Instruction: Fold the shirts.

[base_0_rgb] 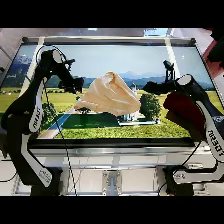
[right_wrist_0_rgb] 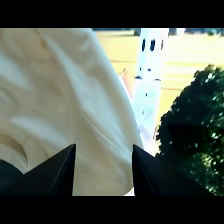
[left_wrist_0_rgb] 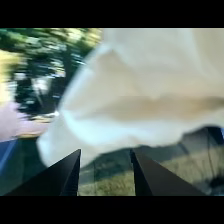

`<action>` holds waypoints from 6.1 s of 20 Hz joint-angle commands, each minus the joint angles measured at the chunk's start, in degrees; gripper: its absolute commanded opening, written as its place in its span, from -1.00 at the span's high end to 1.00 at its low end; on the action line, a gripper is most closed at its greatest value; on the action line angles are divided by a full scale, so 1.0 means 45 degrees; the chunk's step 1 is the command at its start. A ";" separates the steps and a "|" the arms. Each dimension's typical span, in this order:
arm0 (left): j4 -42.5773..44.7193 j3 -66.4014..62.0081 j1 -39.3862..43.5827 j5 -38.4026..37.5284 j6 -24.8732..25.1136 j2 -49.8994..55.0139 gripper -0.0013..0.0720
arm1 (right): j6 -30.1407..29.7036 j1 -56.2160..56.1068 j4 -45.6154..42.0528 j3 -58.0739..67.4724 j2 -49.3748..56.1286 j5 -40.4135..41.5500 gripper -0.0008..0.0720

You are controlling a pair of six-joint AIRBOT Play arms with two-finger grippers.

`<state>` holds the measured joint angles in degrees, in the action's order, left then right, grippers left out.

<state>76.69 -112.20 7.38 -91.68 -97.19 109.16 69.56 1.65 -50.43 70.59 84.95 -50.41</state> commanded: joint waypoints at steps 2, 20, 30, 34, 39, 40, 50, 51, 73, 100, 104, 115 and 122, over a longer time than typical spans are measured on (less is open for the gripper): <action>0.1302 0.0005 -0.0369 0.0651 -0.2783 -0.0714 0.04 | -0.0471 0.0782 0.0019 0.1647 0.0034 0.0505 -0.15; 0.6261 1.2016 0.5532 0.8884 -0.6329 -1.1103 0.93 | -0.1190 0.0933 -0.0087 0.1744 0.0039 -0.1015 -0.15; 0.7227 1.2774 0.3541 1.1477 -1.0579 -1.1118 0.69 | -0.1180 0.0928 0.0024 0.1744 0.0039 -0.1962 -0.15; 0.4138 1.4027 0.1763 0.9360 -1.3833 -1.0292 0.15 | -0.1185 0.0928 0.0374 0.1744 0.0039 -0.1967 -0.15; 0.2137 1.5042 0.1598 1.0919 -1.4086 -0.9996 0.71 | -0.1190 0.0928 0.0350 0.1744 0.0039 -0.1967 -0.15; 0.2652 1.5149 0.1598 1.1550 -1.4571 -0.9923 0.71 | -0.1190 0.0928 0.0355 0.1744 0.0039 -0.1967 -0.15; -0.2288 1.5144 0.1530 1.5868 -1.1196 -0.7111 0.21 | -0.1190 0.0928 0.0355 0.1744 0.0039 -0.2079 -0.15; -0.2351 1.5144 0.1530 1.6155 -1.1186 -0.7033 0.22 | -0.1190 0.0928 0.0355 0.1744 0.0044 -0.2079 -0.15; -0.3424 1.4868 0.1520 1.9943 -1.0122 -0.6455 0.92 | -0.1433 0.0350 0.0593 0.1744 0.0330 0.0797 -0.15; -0.3381 1.4868 0.1535 1.9258 -0.9408 -0.6455 0.92 | 0.1535 -0.2671 0.1316 0.9369 0.9146 -0.2103 0.91; -0.3366 1.4698 0.1443 2.0079 -0.9233 -0.6674 0.93 | 0.1603 -0.1923 0.1292 1.0744 0.8752 -0.2778 0.90; -0.2414 0.8660 0.0049 1.2361 0.1059 -1.0302 0.93 | 0.1263 0.0160 -0.2569 1.0754 0.0243 -1.0210 0.90; 0.0010 0.8194 0.0024 0.9724 0.1205 -0.9724 0.93 | 0.2375 -0.5532 -0.1987 0.9092 -0.2929 -0.9010 0.90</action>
<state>70.81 -74.26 7.55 -41.78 -92.73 64.29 78.83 -12.56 -59.09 115.04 75.59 -93.62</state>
